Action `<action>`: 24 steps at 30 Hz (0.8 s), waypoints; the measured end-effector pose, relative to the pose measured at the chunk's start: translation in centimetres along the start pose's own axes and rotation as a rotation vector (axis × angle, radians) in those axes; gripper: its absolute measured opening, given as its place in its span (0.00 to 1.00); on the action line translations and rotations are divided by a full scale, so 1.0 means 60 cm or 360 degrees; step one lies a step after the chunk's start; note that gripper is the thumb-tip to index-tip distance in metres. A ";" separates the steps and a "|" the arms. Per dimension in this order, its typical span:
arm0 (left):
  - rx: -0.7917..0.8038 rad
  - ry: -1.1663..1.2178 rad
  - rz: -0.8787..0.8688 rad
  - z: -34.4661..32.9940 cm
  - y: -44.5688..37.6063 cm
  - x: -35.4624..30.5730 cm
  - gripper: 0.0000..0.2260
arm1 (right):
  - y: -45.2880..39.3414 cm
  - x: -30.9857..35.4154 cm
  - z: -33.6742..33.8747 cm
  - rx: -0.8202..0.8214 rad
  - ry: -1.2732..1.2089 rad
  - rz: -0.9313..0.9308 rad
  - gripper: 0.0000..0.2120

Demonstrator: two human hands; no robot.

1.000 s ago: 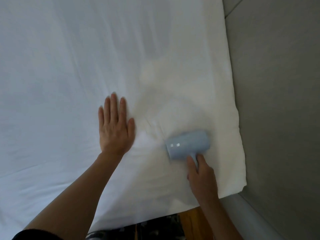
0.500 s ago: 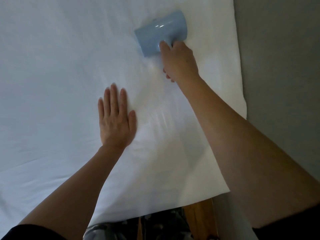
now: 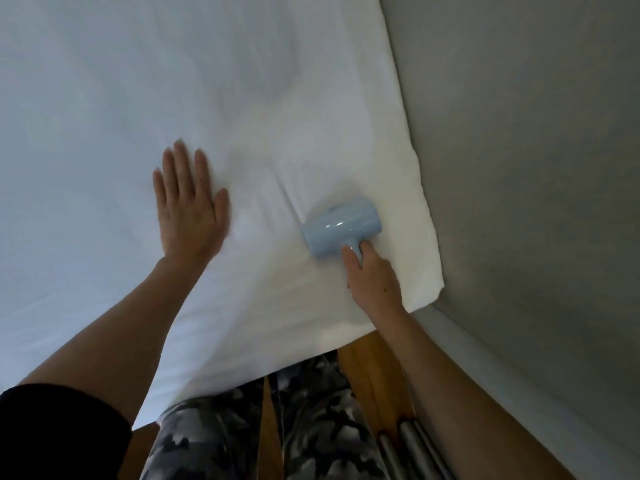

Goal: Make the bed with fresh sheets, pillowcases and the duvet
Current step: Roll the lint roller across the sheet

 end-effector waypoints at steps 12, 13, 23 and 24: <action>0.0406 0.0104 0.0124 0.165 0.249 -0.012 0.27 | 0.216 -0.117 0.065 0.0102 -0.0253 -0.0346 0.15; 0.0405 0.0113 0.0163 0.188 0.271 -0.011 0.27 | 0.238 -0.113 0.074 0.0085 -0.0267 -0.0363 0.16; 0.0297 0.0392 0.0304 0.384 0.472 0.002 0.27 | 0.416 -0.021 0.114 0.0082 -0.0360 0.0049 0.18; 0.0298 0.0441 0.0350 0.397 0.495 0.011 0.27 | 0.434 -0.007 0.113 0.0126 -0.0361 0.0089 0.17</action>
Point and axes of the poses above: each hand's wrist, its own y-axis away from the middle knuckle, its own z-axis out of the back of the hand, x = y × z, the point moved 2 cm from there along -y, towards the middle knuckle, and after that the axes turned 3 degrees about y, right-handed, at the moved point
